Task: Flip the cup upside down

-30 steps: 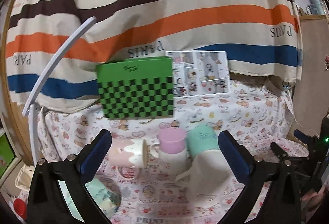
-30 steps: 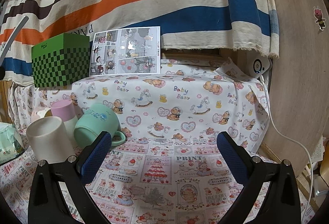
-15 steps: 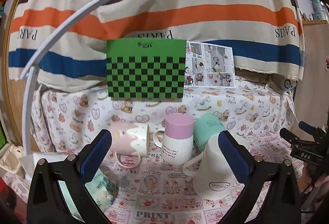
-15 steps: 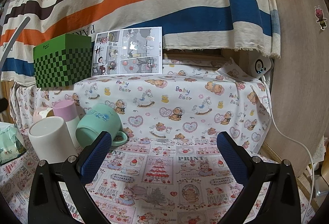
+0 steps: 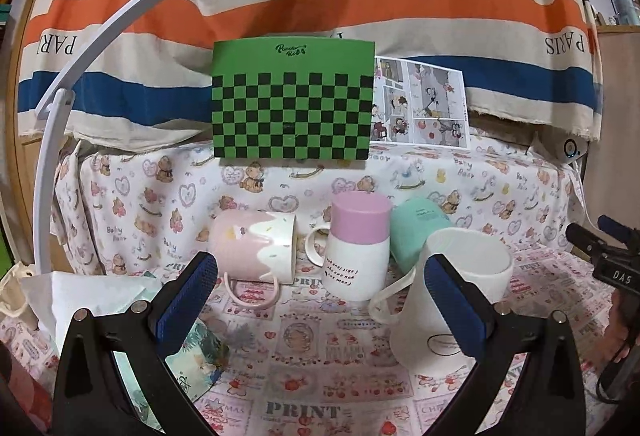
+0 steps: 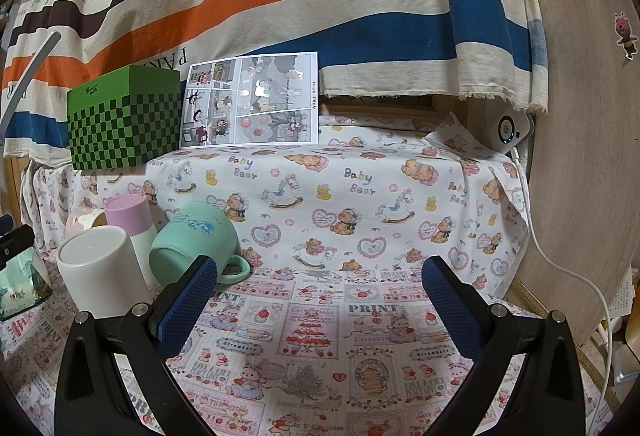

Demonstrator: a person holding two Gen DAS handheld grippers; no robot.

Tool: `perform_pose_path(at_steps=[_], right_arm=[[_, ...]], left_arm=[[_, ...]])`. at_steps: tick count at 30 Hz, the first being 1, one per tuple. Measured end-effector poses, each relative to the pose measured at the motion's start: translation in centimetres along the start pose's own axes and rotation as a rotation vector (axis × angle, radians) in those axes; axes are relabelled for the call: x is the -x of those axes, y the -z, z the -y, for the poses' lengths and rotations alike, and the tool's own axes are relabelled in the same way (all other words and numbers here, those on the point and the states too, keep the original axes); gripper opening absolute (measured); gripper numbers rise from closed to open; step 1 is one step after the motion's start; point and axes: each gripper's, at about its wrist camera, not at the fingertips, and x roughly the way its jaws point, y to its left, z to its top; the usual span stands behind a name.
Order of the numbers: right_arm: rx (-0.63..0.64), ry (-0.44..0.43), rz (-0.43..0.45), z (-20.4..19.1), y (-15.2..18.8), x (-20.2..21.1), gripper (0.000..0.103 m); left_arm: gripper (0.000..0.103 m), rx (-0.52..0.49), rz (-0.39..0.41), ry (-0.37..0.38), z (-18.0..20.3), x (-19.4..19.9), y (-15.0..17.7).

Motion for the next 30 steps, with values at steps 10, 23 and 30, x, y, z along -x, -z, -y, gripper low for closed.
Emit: perform_pose_path(at_steps=[10,23,30], right_arm=[[0.006,-0.008,0.001,-0.3,0.0,0.1,0.103],[0.007,-0.012,0.0,-0.4,0.0,0.1,0.103],[0.008,-0.011,-0.001,-0.4,0.0,0.1,0.103]], left_arm=[[0.103,-0.018,0.007,-0.073,0.1,0.2,0.4],[0.103,-0.018,0.006,-0.066,0.3,0.6,0.6],[0.103,-0.021,0.002,-0.061,0.5,0.6,0.6]])
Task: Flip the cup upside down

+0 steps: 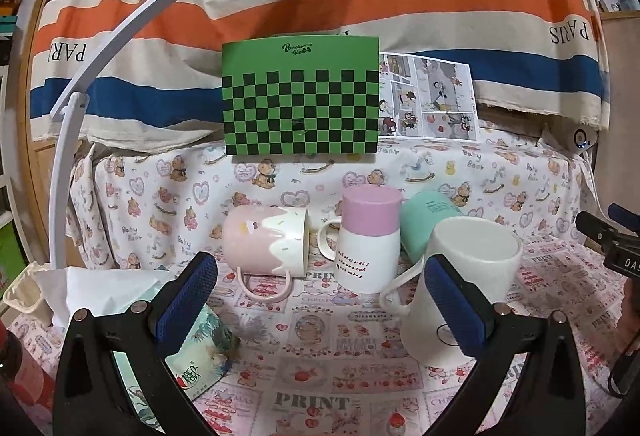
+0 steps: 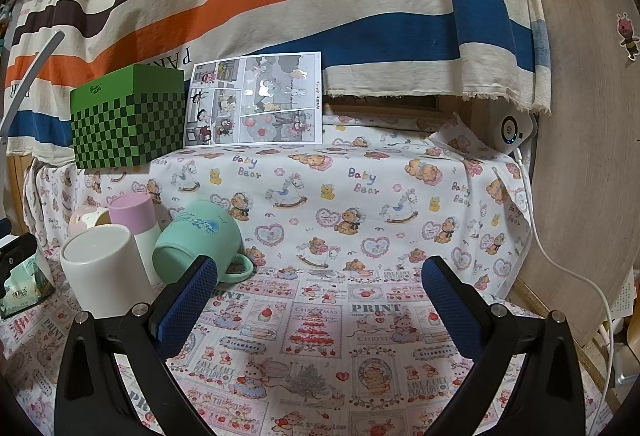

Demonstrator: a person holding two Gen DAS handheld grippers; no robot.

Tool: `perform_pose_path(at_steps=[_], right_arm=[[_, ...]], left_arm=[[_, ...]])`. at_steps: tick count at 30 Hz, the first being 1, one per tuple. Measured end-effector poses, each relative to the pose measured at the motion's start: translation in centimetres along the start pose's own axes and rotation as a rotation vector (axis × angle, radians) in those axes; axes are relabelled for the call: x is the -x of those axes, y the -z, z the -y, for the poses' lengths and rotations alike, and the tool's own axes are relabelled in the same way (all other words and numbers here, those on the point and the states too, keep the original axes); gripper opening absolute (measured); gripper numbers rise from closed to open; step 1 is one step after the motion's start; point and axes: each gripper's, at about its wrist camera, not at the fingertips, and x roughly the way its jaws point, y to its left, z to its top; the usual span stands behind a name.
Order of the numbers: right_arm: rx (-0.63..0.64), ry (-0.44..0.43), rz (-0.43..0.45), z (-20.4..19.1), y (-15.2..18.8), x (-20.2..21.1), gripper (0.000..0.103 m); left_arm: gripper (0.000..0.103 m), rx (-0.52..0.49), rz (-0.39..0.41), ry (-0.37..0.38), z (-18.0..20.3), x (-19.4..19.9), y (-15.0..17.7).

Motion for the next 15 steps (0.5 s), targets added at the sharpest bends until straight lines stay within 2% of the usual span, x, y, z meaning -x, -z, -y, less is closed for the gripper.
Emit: perform_pose_path(at_steps=[15], right_arm=[[0.0,0.0,0.0,0.12,-0.02,0.02,0.103]], left_arm=[[0.103,0.0,-0.002,0.004,-0.13,0.0,-0.08]])
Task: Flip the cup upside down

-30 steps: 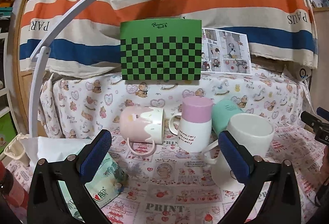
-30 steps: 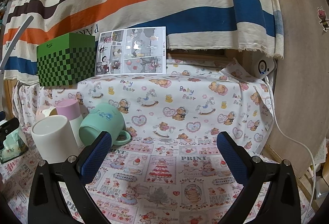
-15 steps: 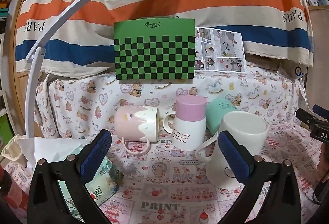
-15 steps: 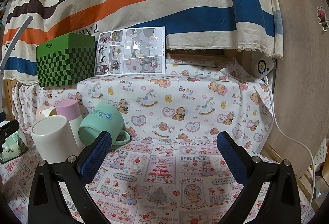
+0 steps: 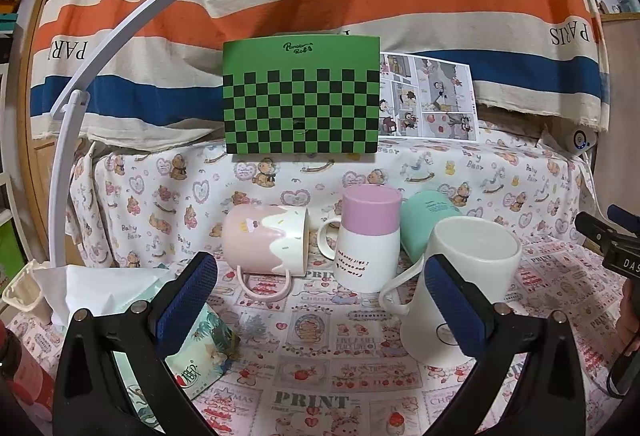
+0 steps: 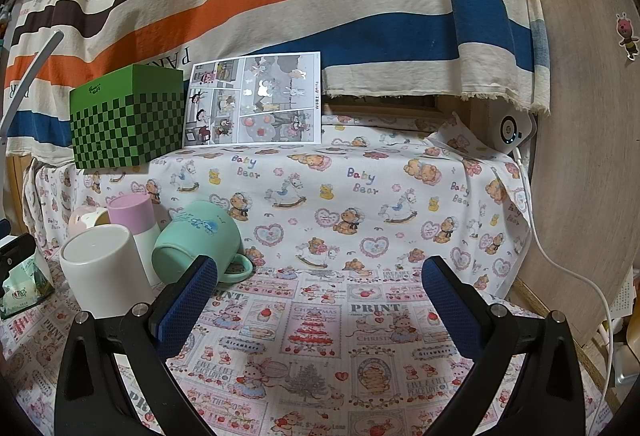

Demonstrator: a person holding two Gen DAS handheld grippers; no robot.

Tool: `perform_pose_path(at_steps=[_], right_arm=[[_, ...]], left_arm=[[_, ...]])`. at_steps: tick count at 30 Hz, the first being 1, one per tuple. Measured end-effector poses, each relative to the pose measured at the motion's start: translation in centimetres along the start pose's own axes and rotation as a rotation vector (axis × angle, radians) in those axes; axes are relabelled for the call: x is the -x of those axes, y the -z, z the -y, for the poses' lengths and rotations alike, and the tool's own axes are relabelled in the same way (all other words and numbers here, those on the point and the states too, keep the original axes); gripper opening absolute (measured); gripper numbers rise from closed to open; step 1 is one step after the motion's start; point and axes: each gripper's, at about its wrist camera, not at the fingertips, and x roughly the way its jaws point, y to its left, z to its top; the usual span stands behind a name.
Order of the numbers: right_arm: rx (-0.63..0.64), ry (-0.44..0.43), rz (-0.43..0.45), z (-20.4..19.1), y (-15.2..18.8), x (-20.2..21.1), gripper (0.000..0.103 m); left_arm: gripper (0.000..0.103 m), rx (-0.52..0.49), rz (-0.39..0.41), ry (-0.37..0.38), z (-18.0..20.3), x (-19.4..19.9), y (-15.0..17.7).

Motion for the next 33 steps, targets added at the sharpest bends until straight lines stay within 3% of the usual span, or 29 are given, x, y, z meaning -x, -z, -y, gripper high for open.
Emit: perform_pose_path(at_steps=[33], right_arm=[[-0.002,0.005,0.0,-0.03,0.02,0.02,0.103]], left_arm=[[0.103,0.004,0.002,-0.013,-0.06,0.03,0.05]])
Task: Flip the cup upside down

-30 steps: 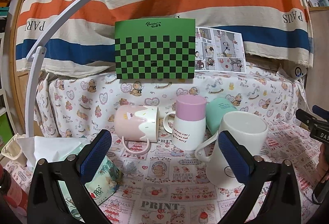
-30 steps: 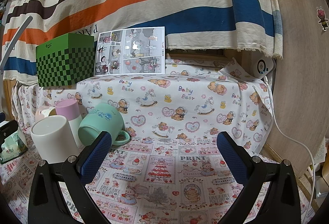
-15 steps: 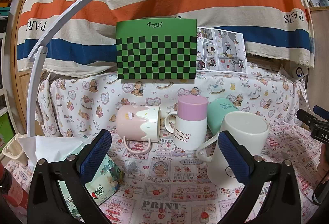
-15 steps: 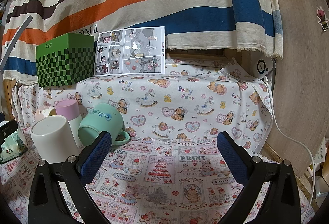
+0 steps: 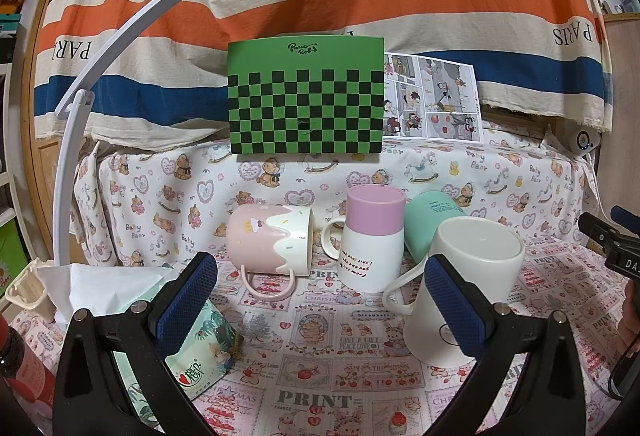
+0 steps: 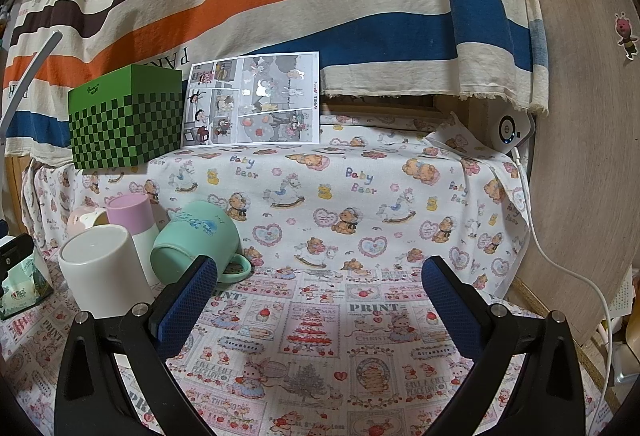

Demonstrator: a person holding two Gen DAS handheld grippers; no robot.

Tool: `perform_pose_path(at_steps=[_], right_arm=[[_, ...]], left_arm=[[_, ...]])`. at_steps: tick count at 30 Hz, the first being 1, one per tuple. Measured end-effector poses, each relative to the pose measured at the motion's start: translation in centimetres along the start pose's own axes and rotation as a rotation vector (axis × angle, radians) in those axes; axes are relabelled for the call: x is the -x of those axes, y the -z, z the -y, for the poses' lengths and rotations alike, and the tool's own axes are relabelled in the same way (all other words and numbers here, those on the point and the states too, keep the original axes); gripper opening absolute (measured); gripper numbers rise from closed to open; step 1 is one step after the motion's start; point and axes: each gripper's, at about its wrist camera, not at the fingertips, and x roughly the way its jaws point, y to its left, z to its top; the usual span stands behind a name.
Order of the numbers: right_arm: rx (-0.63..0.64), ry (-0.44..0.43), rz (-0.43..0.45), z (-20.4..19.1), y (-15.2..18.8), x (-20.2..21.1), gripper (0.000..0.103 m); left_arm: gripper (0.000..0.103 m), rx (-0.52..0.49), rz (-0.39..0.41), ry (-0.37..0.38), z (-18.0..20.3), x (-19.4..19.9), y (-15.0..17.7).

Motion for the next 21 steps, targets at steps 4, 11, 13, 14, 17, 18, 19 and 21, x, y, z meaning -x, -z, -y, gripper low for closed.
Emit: perform_pose_path(at_steps=[4,11,13,14,17,18,19,21], right_arm=[[-0.004,0.008,0.0,0.32,0.01,0.06,0.103],[-0.004,0.008,0.0,0.41,0.04,0.05,0.103],[-0.006,0.009,0.0,0.35,0.03,0.06,0.103],[-0.006,0.009,0.0,0.32,0.03,0.05,0.103],[-0.005,0.009,0.0,0.32,0.04,0.04,0.103],[-0.005,0.009,0.0,0.34,0.04,0.03,0.103],[-0.006,0.009,0.0,0.29,0.03,0.04,0.103],[-0.005,0.009,0.0,0.3,0.03,0.03,0.103]], left_arm=[[0.103,-0.004,0.001,0.002,0.0,0.01,0.01],[0.103,-0.002,0.002,0.002,-0.06,-0.05,0.03],[0.103,-0.002,0.002,0.001,-0.05,-0.05,0.05],[0.103,-0.001,0.001,0.001,-0.07,-0.08,0.05],[0.103,-0.004,0.002,0.002,-0.04,-0.06,0.06],[0.103,-0.003,0.002,0.002,-0.08,-0.09,0.05],[0.103,-0.002,0.002,0.002,-0.05,-0.04,0.06],[0.103,-0.002,0.002,0.001,-0.04,-0.05,0.05]])
